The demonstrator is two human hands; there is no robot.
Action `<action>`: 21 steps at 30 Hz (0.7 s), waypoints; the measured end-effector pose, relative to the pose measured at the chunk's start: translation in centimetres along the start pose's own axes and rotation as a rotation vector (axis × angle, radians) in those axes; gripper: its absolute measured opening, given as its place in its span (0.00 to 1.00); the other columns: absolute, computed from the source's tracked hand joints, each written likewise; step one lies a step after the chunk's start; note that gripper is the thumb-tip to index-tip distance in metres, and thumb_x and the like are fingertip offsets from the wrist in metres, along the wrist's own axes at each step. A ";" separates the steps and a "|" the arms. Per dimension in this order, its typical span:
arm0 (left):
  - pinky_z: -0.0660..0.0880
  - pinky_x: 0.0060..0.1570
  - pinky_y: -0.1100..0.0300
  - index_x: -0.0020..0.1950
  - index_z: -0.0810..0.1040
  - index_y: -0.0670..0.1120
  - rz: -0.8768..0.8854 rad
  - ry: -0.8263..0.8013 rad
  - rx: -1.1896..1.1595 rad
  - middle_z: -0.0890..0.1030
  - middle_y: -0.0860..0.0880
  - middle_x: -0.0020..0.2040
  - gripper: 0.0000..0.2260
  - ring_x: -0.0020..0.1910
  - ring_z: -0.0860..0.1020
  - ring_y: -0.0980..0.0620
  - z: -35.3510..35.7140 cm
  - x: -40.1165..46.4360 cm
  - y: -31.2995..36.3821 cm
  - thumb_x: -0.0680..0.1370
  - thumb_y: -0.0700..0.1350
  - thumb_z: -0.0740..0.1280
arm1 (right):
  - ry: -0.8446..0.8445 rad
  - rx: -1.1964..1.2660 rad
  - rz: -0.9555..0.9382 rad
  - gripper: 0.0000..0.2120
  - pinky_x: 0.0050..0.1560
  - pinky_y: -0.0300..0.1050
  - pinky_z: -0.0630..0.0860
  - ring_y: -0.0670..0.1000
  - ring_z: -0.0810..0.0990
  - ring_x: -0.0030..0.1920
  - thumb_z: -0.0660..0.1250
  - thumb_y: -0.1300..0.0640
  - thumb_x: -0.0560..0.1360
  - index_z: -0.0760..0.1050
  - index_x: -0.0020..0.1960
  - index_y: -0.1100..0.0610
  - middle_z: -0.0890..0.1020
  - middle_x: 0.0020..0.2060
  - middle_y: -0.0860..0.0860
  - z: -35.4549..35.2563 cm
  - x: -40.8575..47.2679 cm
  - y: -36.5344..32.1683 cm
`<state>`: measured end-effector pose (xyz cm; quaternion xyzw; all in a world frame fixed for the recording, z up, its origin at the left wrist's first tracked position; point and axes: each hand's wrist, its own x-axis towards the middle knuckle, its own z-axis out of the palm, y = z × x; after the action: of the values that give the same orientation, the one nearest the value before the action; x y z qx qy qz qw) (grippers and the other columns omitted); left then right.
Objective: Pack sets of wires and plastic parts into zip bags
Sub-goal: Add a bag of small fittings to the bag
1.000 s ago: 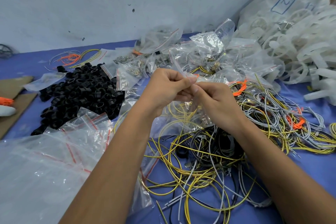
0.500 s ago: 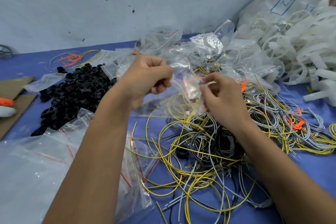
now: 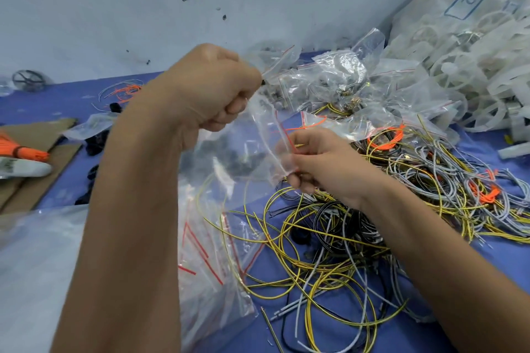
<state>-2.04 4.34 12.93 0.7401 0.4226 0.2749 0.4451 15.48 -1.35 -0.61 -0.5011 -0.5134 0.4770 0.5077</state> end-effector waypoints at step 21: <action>0.65 0.18 0.67 0.34 0.79 0.37 -0.304 -0.205 0.690 0.81 0.46 0.26 0.14 0.16 0.68 0.52 -0.4 4.6 -7.4 0.79 0.42 0.68 | -0.063 -1.259 -0.163 0.12 0.48 0.54 0.78 0.63 0.80 0.52 0.68 0.55 0.77 0.78 0.59 0.56 0.81 0.51 0.58 6.0 7.4 0.7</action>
<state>-2.92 10.30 6.69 0.7989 0.5482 -0.0276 0.2458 9.59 6.14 -1.20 -0.6488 -0.7467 0.0581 0.1350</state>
